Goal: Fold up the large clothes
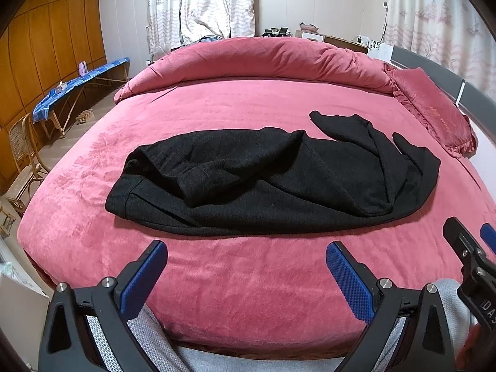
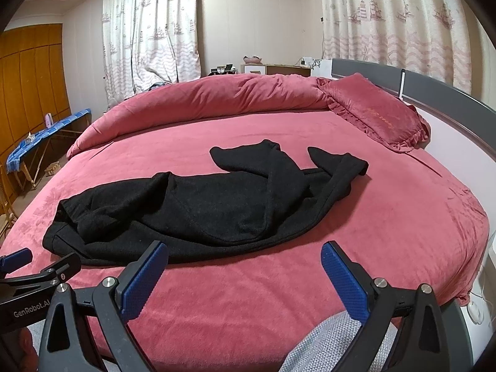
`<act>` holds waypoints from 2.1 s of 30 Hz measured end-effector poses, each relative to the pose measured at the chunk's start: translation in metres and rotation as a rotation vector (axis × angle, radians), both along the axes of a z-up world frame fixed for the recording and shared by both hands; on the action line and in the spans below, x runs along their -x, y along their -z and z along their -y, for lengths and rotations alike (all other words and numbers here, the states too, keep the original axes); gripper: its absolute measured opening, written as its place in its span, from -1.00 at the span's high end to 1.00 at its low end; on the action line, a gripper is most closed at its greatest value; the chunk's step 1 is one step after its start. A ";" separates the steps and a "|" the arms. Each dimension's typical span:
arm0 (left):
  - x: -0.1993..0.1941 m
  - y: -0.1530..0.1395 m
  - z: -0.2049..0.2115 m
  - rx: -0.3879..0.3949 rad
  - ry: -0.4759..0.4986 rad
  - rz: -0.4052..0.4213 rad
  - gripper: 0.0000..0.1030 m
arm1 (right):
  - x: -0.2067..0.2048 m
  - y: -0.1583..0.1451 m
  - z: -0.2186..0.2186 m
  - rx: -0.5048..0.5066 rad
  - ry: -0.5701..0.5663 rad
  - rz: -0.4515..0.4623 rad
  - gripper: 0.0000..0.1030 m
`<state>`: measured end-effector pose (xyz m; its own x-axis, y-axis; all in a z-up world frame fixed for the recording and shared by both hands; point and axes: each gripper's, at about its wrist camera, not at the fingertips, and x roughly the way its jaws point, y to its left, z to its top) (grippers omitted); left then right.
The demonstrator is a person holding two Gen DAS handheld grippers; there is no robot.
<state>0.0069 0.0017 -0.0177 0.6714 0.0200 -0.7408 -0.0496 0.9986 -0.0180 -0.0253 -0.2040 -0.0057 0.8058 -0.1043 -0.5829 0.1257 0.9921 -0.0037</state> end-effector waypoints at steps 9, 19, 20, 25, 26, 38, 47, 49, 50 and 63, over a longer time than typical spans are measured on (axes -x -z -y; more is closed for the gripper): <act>-0.002 0.003 -0.002 0.004 -0.003 -0.009 -0.99 | 0.001 0.000 0.000 -0.006 0.001 -0.004 -0.96; -0.004 0.006 -0.003 0.003 -0.004 -0.021 -0.99 | 0.000 0.000 0.002 -0.008 0.002 -0.009 -0.96; -0.004 0.006 -0.003 0.003 -0.004 -0.023 -0.99 | 0.000 0.000 0.002 -0.010 0.001 -0.008 -0.96; -0.006 0.012 -0.003 0.037 0.044 -0.044 -0.99 | 0.001 -0.002 0.001 -0.012 -0.006 -0.003 -0.96; -0.006 0.015 -0.004 0.070 0.082 -0.051 -0.99 | 0.001 -0.001 0.001 -0.017 -0.009 -0.006 -0.96; -0.016 0.044 -0.029 0.180 0.084 -0.054 -0.99 | -0.017 0.013 0.023 -0.074 -0.016 -0.085 -0.84; -0.064 0.055 -0.068 0.306 0.007 -0.095 -0.95 | -0.062 0.035 0.058 -0.111 -0.027 -0.137 -0.72; -0.080 0.058 -0.079 0.372 -0.031 -0.098 -0.87 | -0.082 0.045 0.066 -0.111 -0.011 -0.163 -0.61; -0.086 0.059 -0.082 0.383 -0.041 -0.092 -0.84 | -0.086 0.047 0.068 -0.114 -0.006 -0.169 -0.57; -0.178 0.096 -0.102 0.210 -0.118 -0.204 -0.26 | -0.202 0.081 0.105 -0.148 0.047 -0.280 -0.37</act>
